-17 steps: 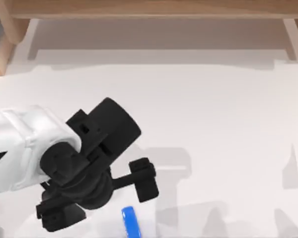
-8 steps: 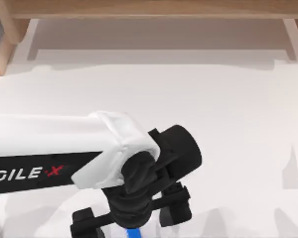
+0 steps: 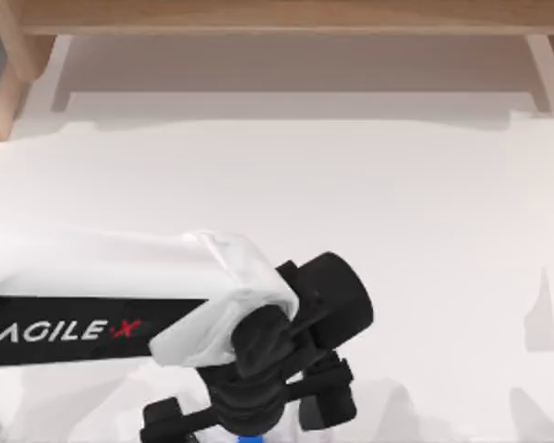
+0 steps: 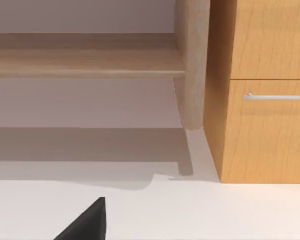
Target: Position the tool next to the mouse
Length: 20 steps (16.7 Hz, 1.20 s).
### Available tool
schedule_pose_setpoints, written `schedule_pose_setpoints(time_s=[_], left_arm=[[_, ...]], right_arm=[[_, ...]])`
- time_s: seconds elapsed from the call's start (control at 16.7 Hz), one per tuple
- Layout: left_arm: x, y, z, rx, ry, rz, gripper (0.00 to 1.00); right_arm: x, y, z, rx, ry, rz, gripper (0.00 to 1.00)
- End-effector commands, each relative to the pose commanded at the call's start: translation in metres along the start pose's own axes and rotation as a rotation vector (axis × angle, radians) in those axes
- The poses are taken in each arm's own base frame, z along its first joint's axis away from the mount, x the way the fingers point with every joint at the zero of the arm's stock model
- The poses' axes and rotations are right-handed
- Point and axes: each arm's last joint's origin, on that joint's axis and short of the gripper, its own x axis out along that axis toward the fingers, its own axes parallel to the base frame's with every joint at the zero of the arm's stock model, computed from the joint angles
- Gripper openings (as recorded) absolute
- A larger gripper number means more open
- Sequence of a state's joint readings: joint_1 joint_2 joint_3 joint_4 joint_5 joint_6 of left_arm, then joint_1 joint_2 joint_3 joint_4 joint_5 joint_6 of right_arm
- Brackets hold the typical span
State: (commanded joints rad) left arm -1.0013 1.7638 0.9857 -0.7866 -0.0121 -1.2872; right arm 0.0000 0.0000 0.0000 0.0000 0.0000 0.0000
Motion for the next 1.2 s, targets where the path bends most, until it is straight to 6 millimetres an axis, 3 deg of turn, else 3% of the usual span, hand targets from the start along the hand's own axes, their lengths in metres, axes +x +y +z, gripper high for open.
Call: schedule_pose_setpoints(time_s=[0.18, 0.42, 1.2], left_arm=[[0.021, 0.001, -0.001, 0.0, 0.001, 0.002, 1.0], [0.023, 0.001, -0.001, 0.0, 0.001, 0.005, 1.0], [0.023, 0.001, -0.001, 0.0, 0.001, 0.005, 0.02]], right_arm=[[0.0, 0.0, 0.0, 0.0, 0.0, 0.0, 1.0], [0.0, 0.0, 0.0, 0.0, 0.0, 0.0, 1.0], [0.0, 0.0, 0.0, 0.0, 0.0, 0.0, 1.0]])
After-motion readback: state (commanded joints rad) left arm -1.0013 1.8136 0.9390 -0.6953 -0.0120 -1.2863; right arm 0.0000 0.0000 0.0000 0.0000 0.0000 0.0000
